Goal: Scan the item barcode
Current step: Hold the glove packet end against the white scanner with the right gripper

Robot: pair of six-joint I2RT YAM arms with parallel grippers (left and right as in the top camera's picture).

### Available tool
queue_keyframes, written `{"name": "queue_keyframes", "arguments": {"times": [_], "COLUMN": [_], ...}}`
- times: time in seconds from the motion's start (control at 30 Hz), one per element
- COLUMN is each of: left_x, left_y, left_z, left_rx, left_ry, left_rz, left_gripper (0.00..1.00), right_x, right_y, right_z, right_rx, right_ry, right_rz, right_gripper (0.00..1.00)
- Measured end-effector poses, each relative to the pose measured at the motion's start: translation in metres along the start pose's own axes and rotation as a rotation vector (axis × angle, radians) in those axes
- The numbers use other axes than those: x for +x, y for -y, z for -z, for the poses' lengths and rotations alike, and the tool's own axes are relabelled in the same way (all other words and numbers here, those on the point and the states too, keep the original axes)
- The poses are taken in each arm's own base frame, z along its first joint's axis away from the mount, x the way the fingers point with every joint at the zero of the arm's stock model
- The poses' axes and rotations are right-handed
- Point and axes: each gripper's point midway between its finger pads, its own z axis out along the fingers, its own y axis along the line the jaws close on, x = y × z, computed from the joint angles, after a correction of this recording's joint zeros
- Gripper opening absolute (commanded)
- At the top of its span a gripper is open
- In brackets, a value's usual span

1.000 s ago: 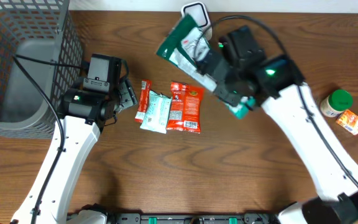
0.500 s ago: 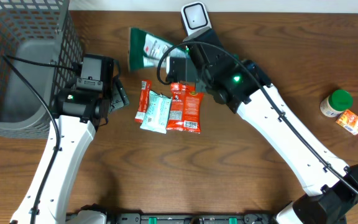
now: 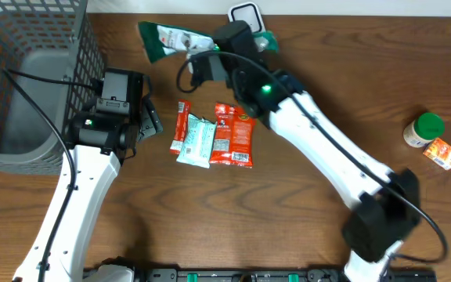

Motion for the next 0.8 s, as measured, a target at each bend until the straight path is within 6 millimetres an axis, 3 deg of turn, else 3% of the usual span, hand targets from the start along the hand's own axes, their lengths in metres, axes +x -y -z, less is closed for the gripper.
{"name": "queue_keyframes", "arguments": {"times": [0.27,0.43,0.63,0.8], "left_x": [0.000,0.000,0.000,0.000], "left_y": [0.000,0.000,0.000,0.000], "left_z": [0.000,0.000,0.000,0.000], "left_rx": [0.000,-0.001,0.000,-0.001], "left_ry": [0.000,0.000,-0.001,0.000], "left_rz": [0.000,0.000,0.000,0.000], "left_gripper": [0.87,0.87,0.87,0.87], "right_x": [-0.007,-0.002,0.002,0.009], "right_y": [0.001,-0.003,-0.011,-0.001], "right_z": [-0.072,-0.107,-0.131,-0.135], "right_rx": [0.160,0.237,0.279,0.335], "right_ry": [-0.013,-0.016,0.024,0.045], "right_rz": [0.100,0.129,0.137,0.121], "right_gripper": [0.01,0.01,0.01,0.01]}}
